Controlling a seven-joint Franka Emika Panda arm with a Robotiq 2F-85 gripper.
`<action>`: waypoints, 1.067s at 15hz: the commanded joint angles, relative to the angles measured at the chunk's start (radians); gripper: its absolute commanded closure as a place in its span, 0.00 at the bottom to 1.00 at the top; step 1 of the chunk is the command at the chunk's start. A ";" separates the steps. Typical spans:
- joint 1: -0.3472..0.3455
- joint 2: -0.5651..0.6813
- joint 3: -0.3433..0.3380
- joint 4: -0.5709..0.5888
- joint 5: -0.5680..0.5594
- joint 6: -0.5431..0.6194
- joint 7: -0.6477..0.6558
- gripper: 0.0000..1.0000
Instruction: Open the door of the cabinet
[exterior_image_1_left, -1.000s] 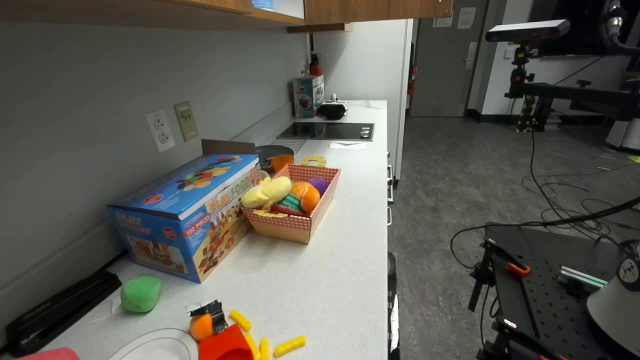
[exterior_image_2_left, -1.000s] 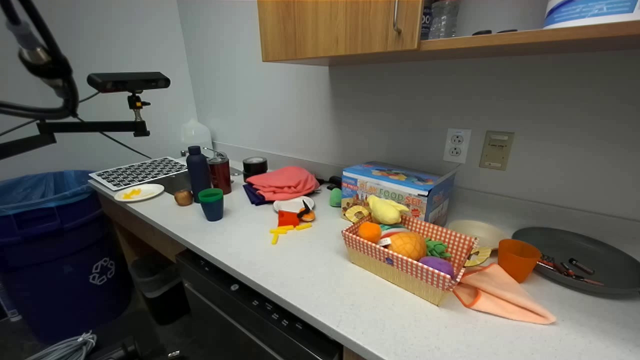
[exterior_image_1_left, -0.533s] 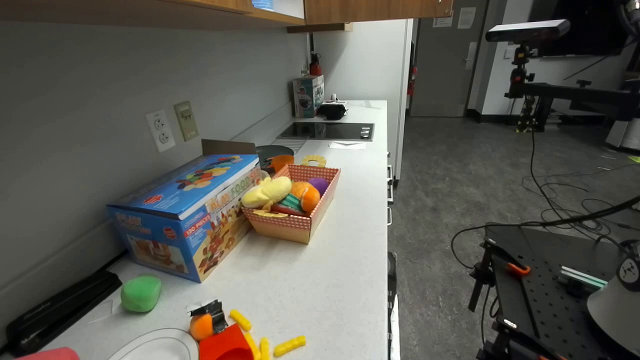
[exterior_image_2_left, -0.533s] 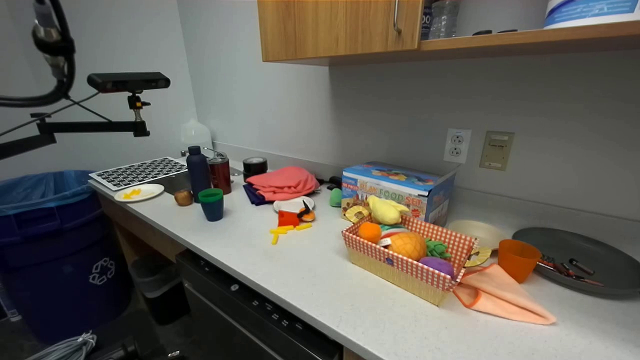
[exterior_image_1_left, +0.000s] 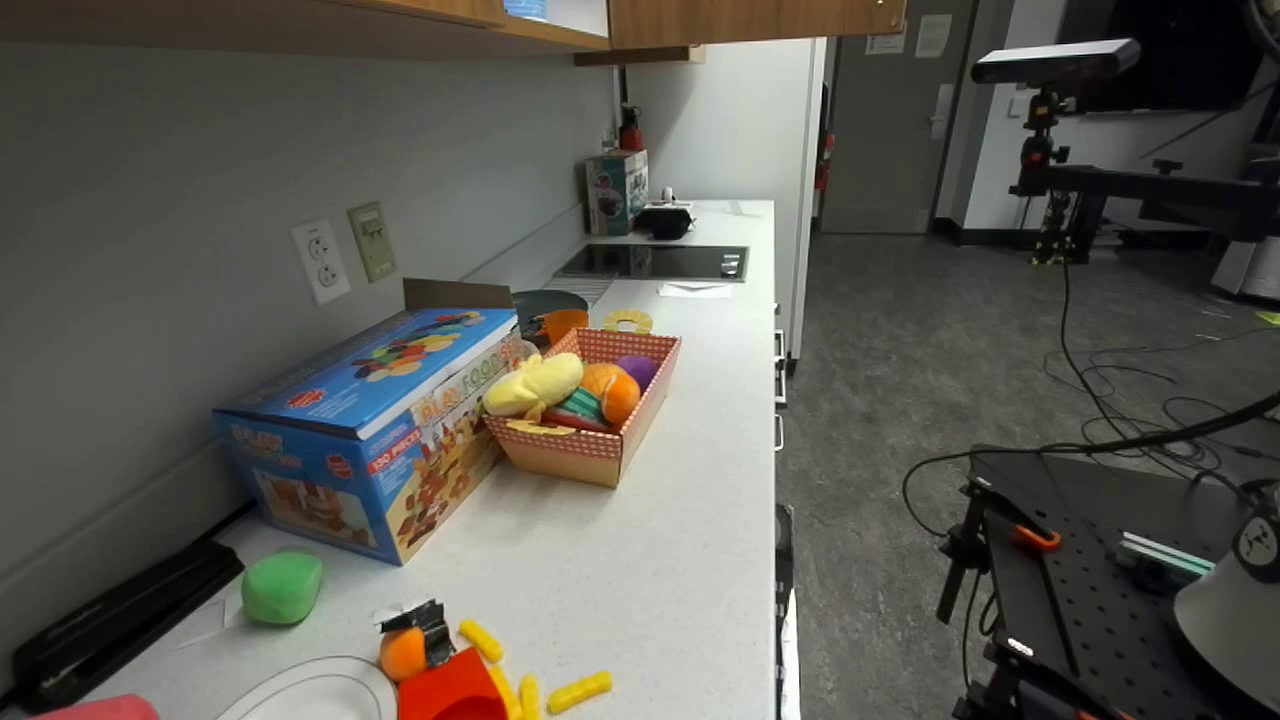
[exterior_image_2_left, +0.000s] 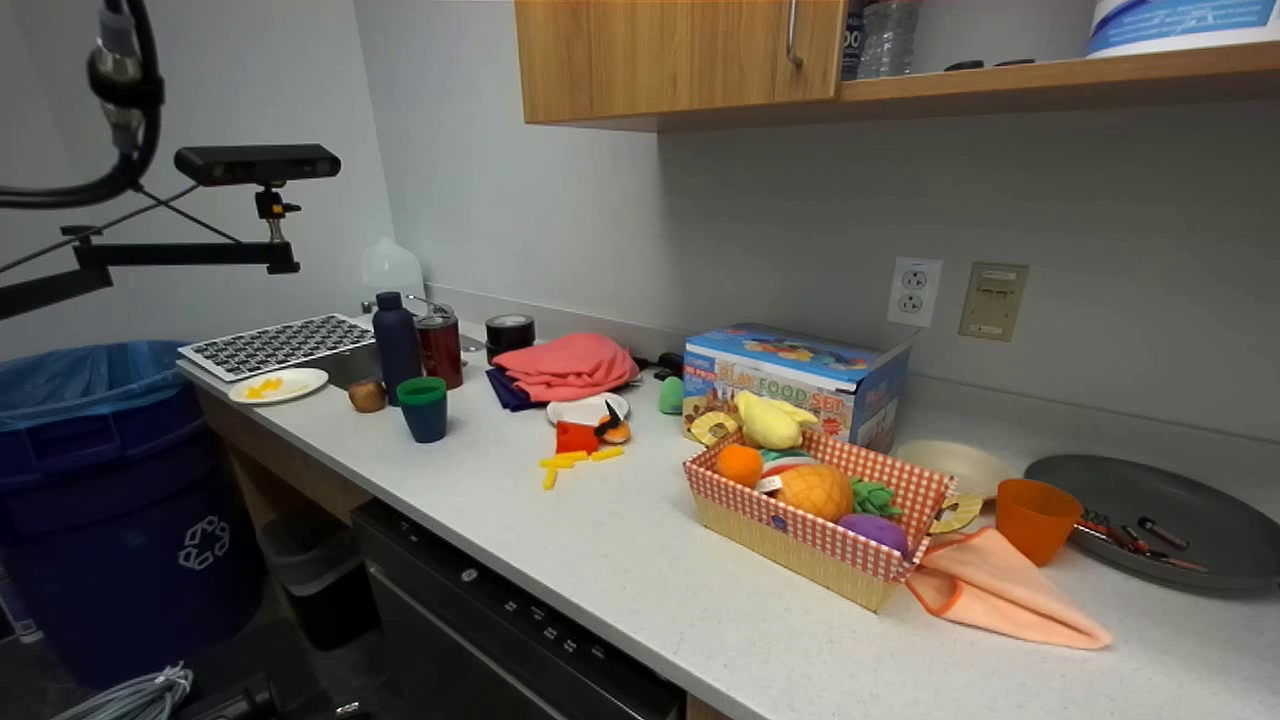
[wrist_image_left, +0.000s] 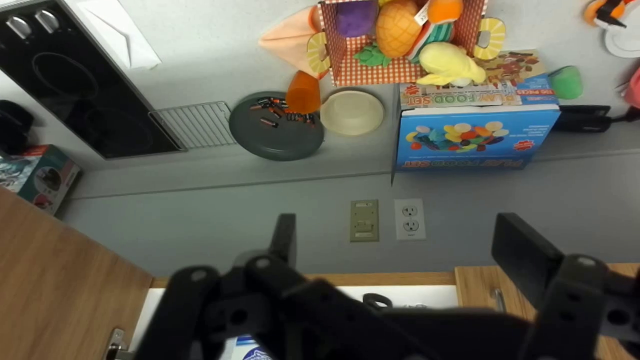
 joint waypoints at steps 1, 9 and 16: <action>-0.013 0.004 0.007 0.004 0.010 -0.002 -0.008 0.00; -0.024 0.163 -0.041 0.079 0.019 0.188 -0.003 0.00; 0.035 0.468 -0.070 0.283 0.192 0.364 -0.083 0.00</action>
